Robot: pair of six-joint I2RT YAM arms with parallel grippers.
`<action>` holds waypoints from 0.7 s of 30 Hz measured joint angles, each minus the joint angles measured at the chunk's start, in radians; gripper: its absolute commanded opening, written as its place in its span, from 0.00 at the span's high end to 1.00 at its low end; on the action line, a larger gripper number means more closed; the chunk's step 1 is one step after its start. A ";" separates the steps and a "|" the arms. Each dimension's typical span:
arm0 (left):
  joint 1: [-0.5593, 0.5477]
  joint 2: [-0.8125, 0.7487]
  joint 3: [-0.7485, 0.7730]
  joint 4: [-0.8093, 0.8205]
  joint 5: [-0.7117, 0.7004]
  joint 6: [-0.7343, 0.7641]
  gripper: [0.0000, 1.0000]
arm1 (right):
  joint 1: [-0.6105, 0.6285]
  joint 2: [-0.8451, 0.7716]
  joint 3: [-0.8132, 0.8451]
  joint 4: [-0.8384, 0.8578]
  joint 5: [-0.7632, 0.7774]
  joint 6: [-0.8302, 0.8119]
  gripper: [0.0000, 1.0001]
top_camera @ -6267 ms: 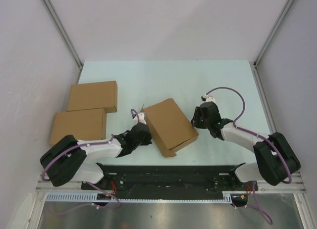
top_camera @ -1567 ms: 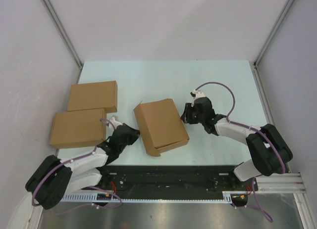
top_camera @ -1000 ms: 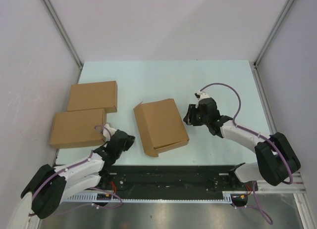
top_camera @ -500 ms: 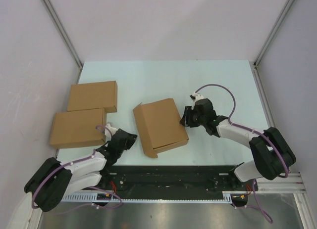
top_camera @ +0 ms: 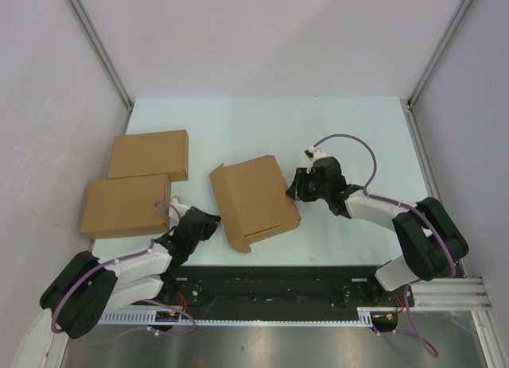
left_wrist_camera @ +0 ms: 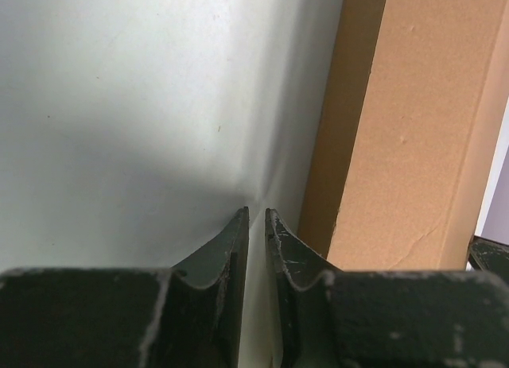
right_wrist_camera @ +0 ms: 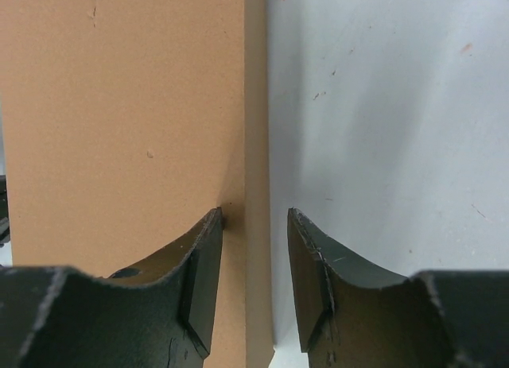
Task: Fold the paper box
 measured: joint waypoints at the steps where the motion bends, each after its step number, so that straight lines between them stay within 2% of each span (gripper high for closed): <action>1: 0.000 -0.002 -0.001 0.000 0.000 0.000 0.79 | -0.002 0.004 0.000 0.007 -0.002 0.003 0.59; 14: 0.000 -0.033 -0.013 -0.012 0.000 0.007 0.78 | -0.062 0.033 -0.014 0.057 -0.032 0.064 0.59; 21: 0.000 -0.029 -0.012 -0.010 -0.001 0.007 0.78 | -0.111 0.094 -0.030 0.021 0.057 0.061 0.59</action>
